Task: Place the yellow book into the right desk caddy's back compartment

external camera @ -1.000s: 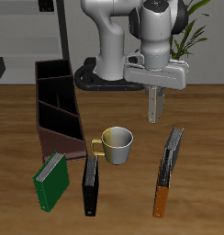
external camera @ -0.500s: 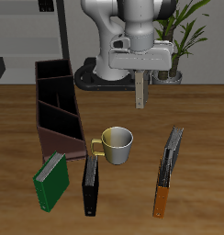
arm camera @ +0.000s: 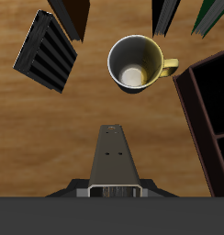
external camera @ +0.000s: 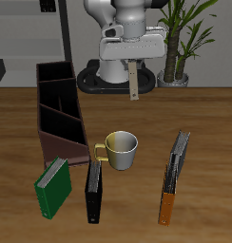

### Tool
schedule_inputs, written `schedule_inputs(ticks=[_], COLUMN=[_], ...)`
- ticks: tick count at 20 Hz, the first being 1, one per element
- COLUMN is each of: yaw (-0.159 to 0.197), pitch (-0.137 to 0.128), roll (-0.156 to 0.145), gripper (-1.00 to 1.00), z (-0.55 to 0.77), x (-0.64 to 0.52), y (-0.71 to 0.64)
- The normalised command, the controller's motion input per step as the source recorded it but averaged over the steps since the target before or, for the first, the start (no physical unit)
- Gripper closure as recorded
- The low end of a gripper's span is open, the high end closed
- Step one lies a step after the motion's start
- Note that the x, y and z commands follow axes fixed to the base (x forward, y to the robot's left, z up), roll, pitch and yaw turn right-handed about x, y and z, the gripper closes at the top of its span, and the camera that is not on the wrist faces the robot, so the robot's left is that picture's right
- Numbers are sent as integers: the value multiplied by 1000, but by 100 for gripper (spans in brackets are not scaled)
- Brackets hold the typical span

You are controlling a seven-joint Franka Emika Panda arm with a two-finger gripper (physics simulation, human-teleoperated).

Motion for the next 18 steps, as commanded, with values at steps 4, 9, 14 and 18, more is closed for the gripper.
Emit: schedule_inputs(ticks=[4,9,14,18], yaw=[119,117,71,144], pitch=[20,21,-11,48], roll=[-41,-36,-52,-35], gripper=[100,100,100,100], z=[240,237,175,-16], x=[-60,-18,75,117], y=[-274,-258,-296,-349])
